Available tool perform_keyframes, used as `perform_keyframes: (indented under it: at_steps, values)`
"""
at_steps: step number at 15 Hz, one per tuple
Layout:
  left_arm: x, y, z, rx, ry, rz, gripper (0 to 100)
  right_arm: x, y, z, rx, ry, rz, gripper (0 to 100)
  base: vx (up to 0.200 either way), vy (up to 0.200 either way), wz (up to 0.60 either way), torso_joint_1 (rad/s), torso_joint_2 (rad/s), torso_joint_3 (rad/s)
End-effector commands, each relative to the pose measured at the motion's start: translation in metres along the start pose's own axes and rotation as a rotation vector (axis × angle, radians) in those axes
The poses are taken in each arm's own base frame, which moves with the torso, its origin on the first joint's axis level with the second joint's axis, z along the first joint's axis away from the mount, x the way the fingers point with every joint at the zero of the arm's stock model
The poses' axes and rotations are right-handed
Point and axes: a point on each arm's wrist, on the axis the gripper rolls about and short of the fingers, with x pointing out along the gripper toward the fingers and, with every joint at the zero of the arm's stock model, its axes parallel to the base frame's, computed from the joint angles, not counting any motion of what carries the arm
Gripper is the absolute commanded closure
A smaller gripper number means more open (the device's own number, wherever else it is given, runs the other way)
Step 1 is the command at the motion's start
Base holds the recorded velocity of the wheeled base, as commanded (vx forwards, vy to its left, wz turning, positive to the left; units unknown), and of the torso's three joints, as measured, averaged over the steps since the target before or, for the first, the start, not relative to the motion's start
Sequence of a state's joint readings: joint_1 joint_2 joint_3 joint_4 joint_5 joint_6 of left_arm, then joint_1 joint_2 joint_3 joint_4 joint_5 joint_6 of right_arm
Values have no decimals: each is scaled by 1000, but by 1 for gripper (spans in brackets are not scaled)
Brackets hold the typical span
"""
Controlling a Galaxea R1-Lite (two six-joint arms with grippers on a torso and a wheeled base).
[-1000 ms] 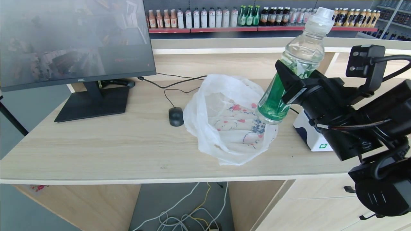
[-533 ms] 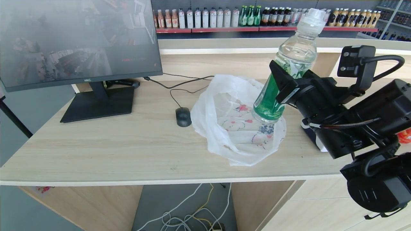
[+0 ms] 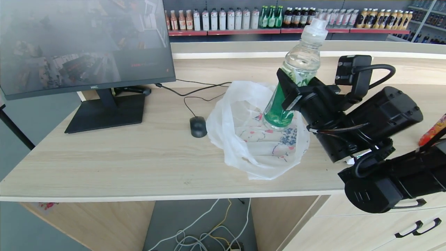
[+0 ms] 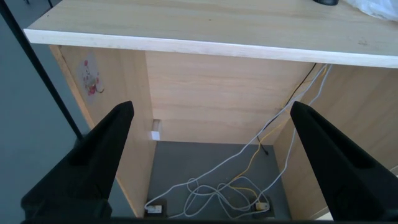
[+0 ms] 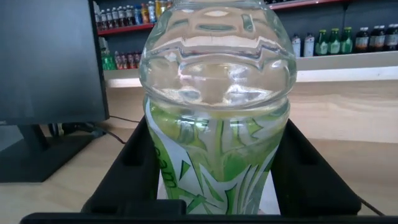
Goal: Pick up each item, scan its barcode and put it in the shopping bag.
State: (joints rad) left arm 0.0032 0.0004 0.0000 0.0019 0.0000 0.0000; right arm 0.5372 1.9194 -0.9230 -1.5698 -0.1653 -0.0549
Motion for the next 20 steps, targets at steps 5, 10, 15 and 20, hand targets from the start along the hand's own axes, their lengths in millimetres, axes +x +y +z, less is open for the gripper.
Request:
perform_keyframes:
  at_steps: [5,10,15,20]
  values:
    - [0,0,0,0,-1,0,0,2,20,-34,-36,58,107,100,0,0,0,0,0,0]
    - [0,0,0,0,-1,0,0,1,27,-37,-45,69,125,100,0,0,0,0,0,0]
    - [0,0,0,0,-1,0,0,11,29,-39,-60,120,130,100,0,0,0,0,0,0]
    - [0,0,0,0,-1,-2,0,49,36,-38,-57,92,134,100,0,0,0,0,0,0]
